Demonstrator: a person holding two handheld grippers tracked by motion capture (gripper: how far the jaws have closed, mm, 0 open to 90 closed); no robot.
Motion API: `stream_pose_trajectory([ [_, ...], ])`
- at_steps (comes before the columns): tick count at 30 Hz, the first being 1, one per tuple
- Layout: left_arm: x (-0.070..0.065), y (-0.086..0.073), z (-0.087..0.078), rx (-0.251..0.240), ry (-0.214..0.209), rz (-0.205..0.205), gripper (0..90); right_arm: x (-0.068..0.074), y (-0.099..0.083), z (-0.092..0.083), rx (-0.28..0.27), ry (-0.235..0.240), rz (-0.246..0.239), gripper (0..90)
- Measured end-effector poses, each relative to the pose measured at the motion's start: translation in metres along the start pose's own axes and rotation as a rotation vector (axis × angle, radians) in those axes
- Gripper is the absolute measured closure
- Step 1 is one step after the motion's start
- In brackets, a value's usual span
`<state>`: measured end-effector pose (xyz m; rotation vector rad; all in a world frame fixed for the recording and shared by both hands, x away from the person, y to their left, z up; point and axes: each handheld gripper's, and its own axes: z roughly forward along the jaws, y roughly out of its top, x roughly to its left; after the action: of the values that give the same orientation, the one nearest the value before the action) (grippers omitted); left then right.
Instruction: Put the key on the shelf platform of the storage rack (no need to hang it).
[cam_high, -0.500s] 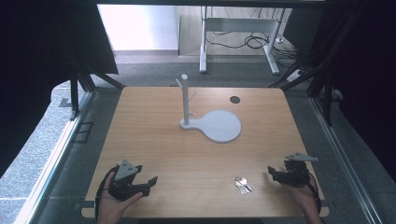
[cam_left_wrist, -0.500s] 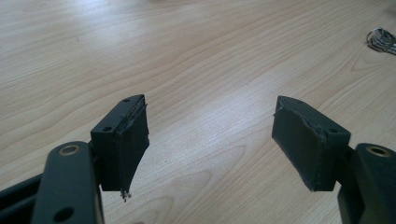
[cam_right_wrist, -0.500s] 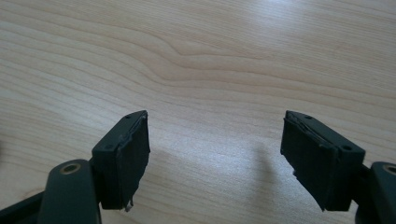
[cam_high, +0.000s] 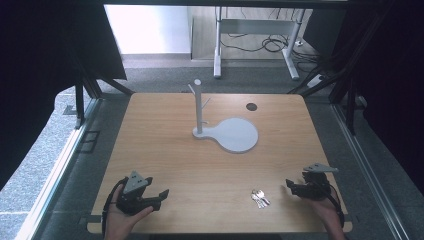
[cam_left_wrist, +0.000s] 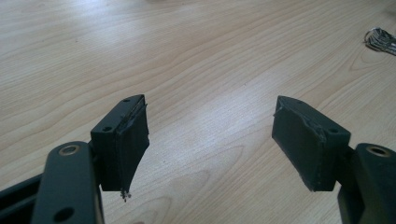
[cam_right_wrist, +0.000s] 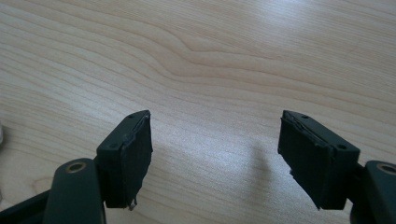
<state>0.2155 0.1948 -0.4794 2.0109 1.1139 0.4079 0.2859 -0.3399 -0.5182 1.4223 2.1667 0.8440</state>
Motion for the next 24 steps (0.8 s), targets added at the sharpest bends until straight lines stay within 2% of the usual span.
stream_pose_trajectory([
  [6, 0.003, 0.0, -0.001, -0.003, -0.001, -0.007, 27.4, 0.003, 0.007, -0.002, 0.018, 0.017, -0.045, 26.9],
  [16, 0.003, 0.002, -0.004, -0.013, -0.008, -0.012, 27.4, 0.007, 0.03, -0.018, 0.042, 0.06, -0.066, 31.7],
  [18, 0.002, 0.002, -0.003, -0.013, -0.01, -0.007, 27.4, 0.009, 0.035, -0.021, 0.045, 0.072, -0.082, 32.6],
  [19, 0.0, 0.003, -0.002, -0.01, -0.013, -0.003, 27.4, 0.013, 0.039, -0.026, 0.053, 0.082, -0.11, 33.3],
  [24, -0.001, 0.003, -0.001, -0.005, -0.015, 0.002, 27.4, 0.016, 0.046, -0.032, 0.065, 0.109, -0.133, 35.6],
])
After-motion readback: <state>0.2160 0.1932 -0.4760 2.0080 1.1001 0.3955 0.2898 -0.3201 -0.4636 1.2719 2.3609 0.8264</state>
